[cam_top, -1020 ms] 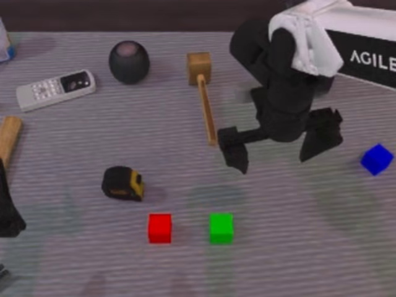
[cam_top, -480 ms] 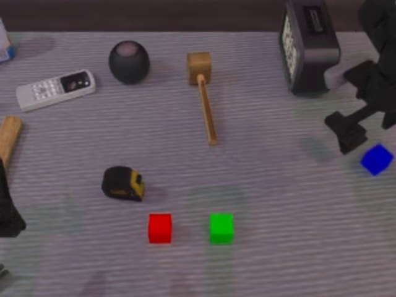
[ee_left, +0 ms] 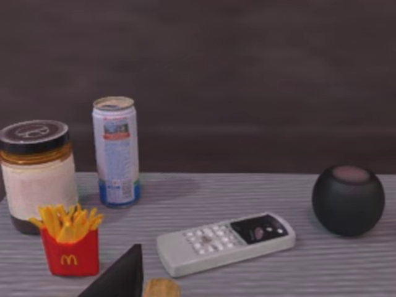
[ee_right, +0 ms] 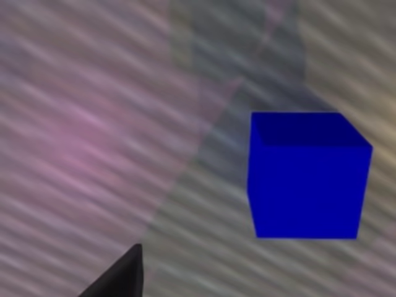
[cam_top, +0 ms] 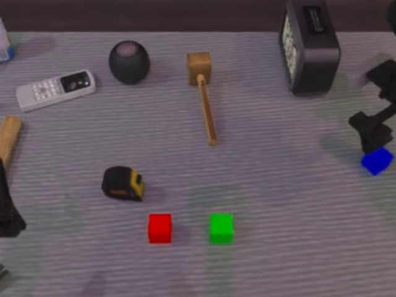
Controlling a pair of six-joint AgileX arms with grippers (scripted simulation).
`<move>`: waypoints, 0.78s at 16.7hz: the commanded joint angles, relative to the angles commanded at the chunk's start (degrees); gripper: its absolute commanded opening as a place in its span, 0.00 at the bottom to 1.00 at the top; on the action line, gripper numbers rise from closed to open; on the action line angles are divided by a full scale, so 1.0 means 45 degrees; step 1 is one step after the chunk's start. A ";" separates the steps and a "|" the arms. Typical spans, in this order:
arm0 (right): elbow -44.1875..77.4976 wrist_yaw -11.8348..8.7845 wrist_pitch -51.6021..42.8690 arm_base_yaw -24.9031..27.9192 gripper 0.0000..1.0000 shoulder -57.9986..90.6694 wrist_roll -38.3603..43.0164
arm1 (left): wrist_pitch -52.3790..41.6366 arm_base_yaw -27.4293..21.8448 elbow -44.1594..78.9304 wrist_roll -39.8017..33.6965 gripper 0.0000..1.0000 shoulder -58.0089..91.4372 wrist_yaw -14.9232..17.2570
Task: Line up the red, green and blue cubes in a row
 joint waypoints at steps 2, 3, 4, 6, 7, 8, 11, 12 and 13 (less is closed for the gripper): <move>-0.0161 -0.0008 0.0208 -0.0014 1.00 0.0100 0.0018 | 0.0000 0.0000 0.0000 0.0000 1.00 0.0000 0.0000; -0.0348 -0.0011 0.0508 -0.0020 1.00 0.0243 0.0026 | 0.0000 0.0000 0.0000 0.0000 1.00 0.0000 0.0000; -0.0584 -0.0010 0.0945 -0.0024 1.00 0.0439 0.0029 | 0.0000 0.0000 0.0000 0.0000 1.00 0.0000 0.0000; -0.1142 -0.0004 0.2139 -0.0026 1.00 0.0929 0.0027 | 0.0000 0.0000 0.0000 0.0000 1.00 0.0000 0.0000; -0.1437 -0.0002 0.2726 -0.0029 1.00 0.1173 0.0030 | 0.0000 0.0000 0.0000 0.0000 1.00 0.0000 0.0000; -0.1697 0.0000 0.3192 -0.0031 1.00 0.1397 0.0031 | 0.0000 0.0000 0.0000 0.0000 1.00 0.0000 0.0000; -0.2056 0.0004 0.3783 -0.0034 1.00 0.1759 0.0024 | 0.0000 0.0000 0.0000 0.0000 1.00 0.0000 0.0000; -0.2056 0.0004 0.3783 -0.0034 1.00 0.1759 0.0024 | 0.0000 0.0000 0.0000 0.0000 1.00 0.0000 0.0000; -0.2056 0.0004 0.3783 -0.0034 1.00 0.1759 0.0024 | 0.0000 0.0000 0.0000 0.0000 1.00 0.0000 0.0000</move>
